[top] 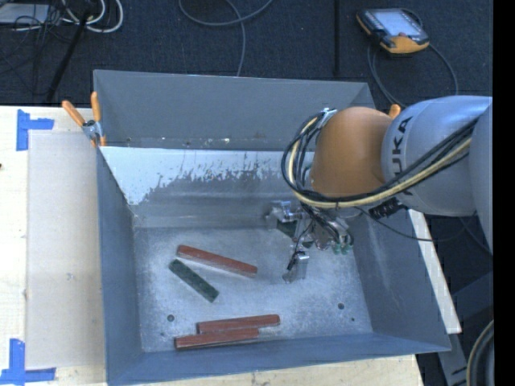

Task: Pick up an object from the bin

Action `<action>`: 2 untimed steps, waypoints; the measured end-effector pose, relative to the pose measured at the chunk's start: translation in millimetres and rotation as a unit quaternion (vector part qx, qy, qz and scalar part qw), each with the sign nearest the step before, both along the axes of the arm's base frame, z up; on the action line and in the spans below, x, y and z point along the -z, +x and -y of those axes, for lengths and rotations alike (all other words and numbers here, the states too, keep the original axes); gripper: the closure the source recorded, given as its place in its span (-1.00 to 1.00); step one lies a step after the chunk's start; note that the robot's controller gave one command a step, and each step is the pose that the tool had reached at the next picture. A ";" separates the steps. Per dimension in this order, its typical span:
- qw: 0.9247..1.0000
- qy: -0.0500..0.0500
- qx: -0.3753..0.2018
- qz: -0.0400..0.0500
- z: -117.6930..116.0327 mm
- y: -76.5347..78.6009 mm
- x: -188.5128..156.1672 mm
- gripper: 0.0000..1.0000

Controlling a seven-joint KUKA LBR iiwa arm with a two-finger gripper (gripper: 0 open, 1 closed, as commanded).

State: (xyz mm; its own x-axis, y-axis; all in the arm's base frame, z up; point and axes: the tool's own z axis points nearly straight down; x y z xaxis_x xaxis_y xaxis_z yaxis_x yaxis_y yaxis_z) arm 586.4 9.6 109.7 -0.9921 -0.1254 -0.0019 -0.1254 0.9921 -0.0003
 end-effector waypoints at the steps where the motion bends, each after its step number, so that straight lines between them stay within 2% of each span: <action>1: 1.000 0.000 0.011 -0.002 -54.6 -35.2 40.3 1.00; 2: 1.000 0.000 0.011 -0.002 -54.6 -35.2 40.3 1.00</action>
Offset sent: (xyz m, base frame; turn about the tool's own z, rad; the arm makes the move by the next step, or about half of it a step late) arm 0.0000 0.0000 0.0000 0.0000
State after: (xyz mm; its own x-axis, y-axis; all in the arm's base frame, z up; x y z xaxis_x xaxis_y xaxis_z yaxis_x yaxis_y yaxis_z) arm 551.2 64.2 69.4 -0.9946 -0.1038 0.0019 -0.1038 0.9946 0.0005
